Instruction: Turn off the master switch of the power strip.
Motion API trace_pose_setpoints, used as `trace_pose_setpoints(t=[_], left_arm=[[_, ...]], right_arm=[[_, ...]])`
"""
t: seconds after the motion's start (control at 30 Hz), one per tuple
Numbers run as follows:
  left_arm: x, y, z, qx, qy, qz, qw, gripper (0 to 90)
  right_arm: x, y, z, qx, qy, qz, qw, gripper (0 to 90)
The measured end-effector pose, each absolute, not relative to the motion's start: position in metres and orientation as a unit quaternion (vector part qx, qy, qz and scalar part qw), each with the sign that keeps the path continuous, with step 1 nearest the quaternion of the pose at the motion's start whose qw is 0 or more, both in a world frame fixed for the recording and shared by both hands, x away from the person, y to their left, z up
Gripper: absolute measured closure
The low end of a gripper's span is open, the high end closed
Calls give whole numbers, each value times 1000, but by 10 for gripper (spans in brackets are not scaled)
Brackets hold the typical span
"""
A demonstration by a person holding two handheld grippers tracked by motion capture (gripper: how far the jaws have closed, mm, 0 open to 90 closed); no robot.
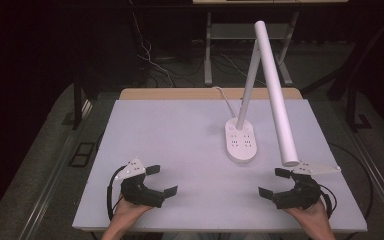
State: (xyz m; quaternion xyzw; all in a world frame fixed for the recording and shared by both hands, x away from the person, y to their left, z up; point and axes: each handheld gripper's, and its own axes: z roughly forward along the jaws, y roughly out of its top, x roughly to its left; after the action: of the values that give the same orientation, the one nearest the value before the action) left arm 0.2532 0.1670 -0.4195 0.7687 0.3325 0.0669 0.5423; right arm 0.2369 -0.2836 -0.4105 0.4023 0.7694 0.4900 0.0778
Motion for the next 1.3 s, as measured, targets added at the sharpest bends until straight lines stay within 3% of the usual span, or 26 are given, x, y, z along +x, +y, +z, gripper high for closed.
trace_pose_setpoints(t=[1.3], left_arm=[[254,166,-411,790,324,50,519,0]], right_arm=[[238,-283,-413,400,780,478,62,3]])
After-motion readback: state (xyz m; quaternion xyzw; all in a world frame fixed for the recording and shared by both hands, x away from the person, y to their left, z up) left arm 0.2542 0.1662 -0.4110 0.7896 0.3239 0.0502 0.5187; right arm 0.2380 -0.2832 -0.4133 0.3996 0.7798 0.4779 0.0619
